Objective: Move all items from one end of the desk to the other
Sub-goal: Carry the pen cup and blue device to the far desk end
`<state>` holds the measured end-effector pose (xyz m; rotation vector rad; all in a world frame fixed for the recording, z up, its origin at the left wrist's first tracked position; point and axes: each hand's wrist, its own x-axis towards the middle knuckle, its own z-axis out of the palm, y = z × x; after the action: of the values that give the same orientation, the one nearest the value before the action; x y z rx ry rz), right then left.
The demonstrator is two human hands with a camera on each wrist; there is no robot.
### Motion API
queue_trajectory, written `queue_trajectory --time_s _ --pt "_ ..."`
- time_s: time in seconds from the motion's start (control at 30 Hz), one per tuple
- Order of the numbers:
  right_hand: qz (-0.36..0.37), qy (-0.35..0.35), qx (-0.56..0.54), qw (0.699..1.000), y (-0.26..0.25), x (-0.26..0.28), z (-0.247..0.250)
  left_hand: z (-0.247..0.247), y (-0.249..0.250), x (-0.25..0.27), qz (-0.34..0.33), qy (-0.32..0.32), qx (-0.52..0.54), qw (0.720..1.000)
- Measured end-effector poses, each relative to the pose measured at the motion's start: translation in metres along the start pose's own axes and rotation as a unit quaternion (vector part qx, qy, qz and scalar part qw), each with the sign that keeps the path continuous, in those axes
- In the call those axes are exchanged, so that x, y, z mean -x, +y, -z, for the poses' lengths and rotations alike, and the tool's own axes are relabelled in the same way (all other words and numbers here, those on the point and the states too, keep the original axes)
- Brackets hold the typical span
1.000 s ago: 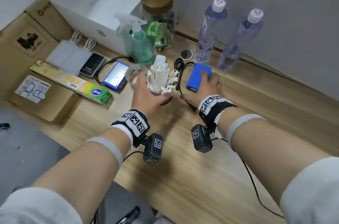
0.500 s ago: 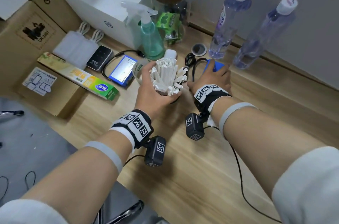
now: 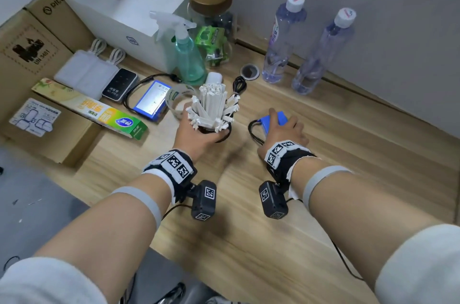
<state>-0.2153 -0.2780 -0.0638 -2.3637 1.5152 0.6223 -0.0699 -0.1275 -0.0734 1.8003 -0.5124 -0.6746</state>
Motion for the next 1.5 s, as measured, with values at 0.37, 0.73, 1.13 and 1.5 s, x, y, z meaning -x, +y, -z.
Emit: queue_trajectory --time_s 0.37,0.73,1.13,1.5 --pt "-0.044 -0.055 -0.173 0.982 0.072 0.110 -0.012 -0.003 0.024 0.082 -0.022 -0.045 0.055 0.997" --pt "-0.123 0.041 -0.303 0.944 0.223 0.255 0.020 -0.109 0.112 0.191 -0.103 -0.212 0.025 0.972" --pt "-0.260 0.194 -0.405 0.855 0.480 0.395 -0.007 -0.337 0.196 0.355 -0.185 -0.391 0.003 0.901" --pt "-0.378 0.233 -0.452 0.773 0.757 0.518 -0.067 -0.580 0.216 0.563 -0.209 -0.481 0.016 0.851"
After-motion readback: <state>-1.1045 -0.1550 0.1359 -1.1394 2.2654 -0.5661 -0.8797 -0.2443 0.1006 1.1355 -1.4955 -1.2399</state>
